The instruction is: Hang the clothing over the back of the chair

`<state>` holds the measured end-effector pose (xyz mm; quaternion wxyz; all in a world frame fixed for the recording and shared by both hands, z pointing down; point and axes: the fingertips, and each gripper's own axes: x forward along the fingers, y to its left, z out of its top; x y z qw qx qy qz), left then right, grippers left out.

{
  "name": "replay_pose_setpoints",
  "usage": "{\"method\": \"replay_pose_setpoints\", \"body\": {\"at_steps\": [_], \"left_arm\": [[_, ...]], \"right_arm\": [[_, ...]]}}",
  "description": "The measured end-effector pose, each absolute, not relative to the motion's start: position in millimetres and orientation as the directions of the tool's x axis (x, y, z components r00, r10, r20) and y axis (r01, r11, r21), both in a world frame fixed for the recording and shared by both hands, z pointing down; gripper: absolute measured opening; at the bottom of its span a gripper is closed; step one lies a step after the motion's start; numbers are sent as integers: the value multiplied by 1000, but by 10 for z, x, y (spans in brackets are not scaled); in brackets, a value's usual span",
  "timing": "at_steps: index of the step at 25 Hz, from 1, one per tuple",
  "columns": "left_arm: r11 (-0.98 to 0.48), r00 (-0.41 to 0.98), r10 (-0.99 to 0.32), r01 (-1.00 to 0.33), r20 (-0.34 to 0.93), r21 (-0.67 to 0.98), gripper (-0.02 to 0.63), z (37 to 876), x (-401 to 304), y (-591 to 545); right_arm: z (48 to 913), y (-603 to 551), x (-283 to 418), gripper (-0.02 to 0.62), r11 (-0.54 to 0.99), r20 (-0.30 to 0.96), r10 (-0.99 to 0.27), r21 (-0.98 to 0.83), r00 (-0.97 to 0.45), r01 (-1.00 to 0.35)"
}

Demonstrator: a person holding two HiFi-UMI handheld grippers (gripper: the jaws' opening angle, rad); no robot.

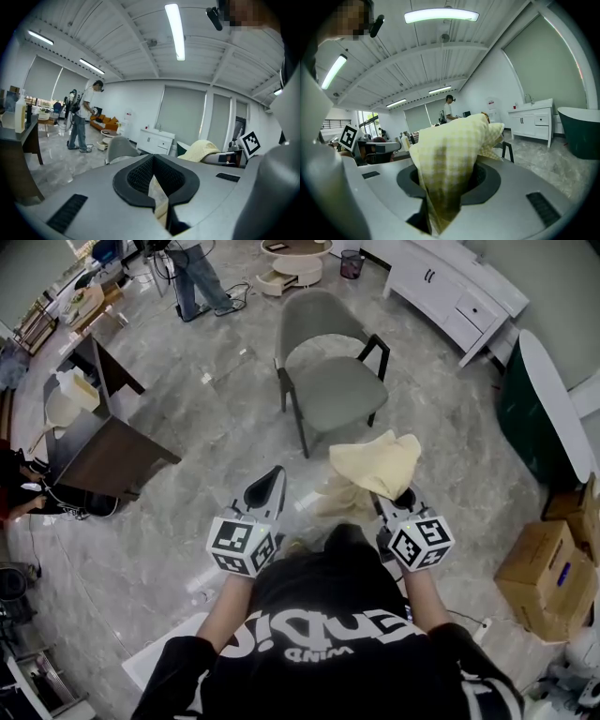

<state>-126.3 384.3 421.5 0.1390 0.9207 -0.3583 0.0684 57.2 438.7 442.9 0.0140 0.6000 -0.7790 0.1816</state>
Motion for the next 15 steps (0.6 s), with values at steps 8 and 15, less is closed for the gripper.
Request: {"method": "replay_pose_setpoints", "body": {"at_steps": [8, 15], "left_arm": [[-698, 731, -644, -682, 225, 219, 15, 4240, -1345, 3659], [-697, 729, -647, -684, 222, 214, 15, 4279, -1265, 3295]], "right_arm": [[4433, 4219, 513, 133, 202, 243, -932, -265, -268, -943], [4448, 3810, 586, 132, 223, 221, -934, -256, -281, -941]]}}
